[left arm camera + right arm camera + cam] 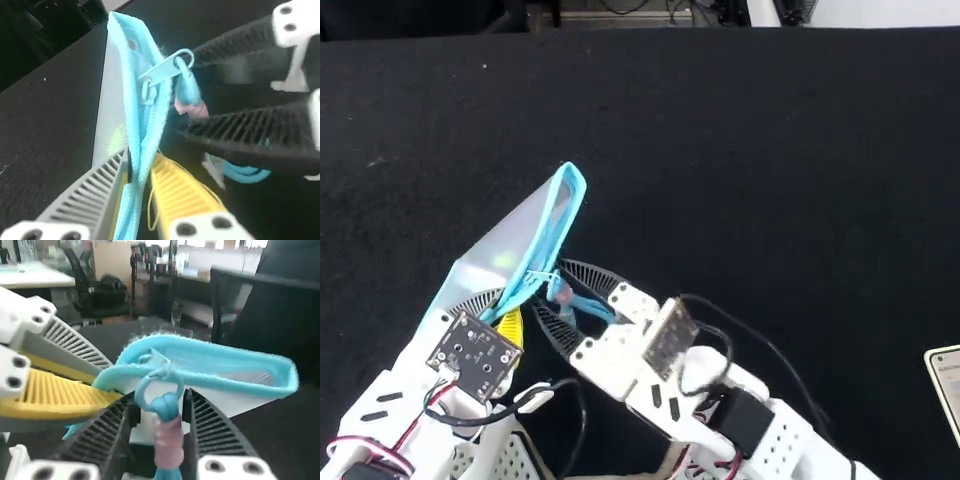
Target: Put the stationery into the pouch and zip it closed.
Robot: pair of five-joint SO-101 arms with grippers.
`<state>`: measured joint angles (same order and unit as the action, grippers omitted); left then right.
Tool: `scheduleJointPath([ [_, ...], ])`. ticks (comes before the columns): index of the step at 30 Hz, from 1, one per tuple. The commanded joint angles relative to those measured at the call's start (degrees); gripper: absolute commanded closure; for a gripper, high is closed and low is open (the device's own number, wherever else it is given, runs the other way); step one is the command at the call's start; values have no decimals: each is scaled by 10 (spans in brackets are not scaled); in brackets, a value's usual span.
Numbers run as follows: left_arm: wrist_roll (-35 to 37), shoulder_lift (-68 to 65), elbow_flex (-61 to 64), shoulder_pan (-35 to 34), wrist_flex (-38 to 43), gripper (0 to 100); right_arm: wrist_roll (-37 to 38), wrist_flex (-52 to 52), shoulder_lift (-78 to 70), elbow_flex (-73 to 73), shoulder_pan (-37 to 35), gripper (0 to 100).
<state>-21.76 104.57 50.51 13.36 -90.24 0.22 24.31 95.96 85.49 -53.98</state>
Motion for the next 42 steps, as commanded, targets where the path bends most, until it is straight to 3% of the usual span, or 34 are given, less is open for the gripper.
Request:
scheduleJointPath([
  [1, -1, -1, 8, 1, -7, 970, -37, -16, -54, -65, 6, 848],
  [8, -1, -1, 8, 1, -8, 970, -36, -11, -37, -73, 8, 857],
  [12, -1, -1, 8, 1, -8, 970, -28, -11, 18, -73, 50, 991],
  [16, -1, -1, 8, 1, -8, 970, 14, 27, 84, -72, 91, 988],
  [23, -1, -1, 9, 1, -8, 970, 15, 45, 134, -58, 138, 988],
  [42, -1, -1, 9, 1, -8, 970, 13, -166, -73, -16, 273, 988],
])
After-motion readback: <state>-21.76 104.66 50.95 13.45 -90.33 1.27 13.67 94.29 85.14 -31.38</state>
